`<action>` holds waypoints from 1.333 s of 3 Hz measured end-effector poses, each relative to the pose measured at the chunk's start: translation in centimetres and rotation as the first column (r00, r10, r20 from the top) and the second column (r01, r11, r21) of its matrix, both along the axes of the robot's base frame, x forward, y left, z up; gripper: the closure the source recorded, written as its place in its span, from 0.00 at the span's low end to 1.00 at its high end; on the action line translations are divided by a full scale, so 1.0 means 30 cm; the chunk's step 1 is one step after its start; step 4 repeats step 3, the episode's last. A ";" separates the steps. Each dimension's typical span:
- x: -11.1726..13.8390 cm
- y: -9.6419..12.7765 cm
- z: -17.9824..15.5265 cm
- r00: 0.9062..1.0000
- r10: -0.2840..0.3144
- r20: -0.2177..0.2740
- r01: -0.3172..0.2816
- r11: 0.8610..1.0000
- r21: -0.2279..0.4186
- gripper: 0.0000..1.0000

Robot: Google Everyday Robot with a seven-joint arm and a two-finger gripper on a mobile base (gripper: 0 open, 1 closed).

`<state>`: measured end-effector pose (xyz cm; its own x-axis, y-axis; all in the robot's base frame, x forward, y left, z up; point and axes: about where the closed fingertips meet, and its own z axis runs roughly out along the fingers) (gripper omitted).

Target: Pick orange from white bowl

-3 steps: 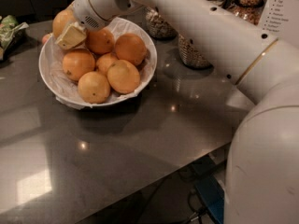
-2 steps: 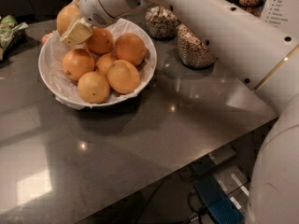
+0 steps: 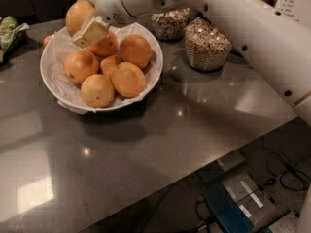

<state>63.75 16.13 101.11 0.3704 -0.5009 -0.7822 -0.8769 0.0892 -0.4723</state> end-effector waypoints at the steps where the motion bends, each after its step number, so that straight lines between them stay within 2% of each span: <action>1: -0.080 -0.044 0.000 0.999 0.045 -0.010 -0.045 0.999 0.010 1.00; 2: -0.222 -0.145 -0.006 0.996 0.072 -0.045 -0.071 0.997 0.009 1.00; 4: -0.221 -0.149 -0.006 0.997 0.069 -0.045 -0.069 0.998 0.010 1.00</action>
Offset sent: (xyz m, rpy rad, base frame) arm -0.0767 -0.0511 -0.0041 0.0018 0.0548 0.0836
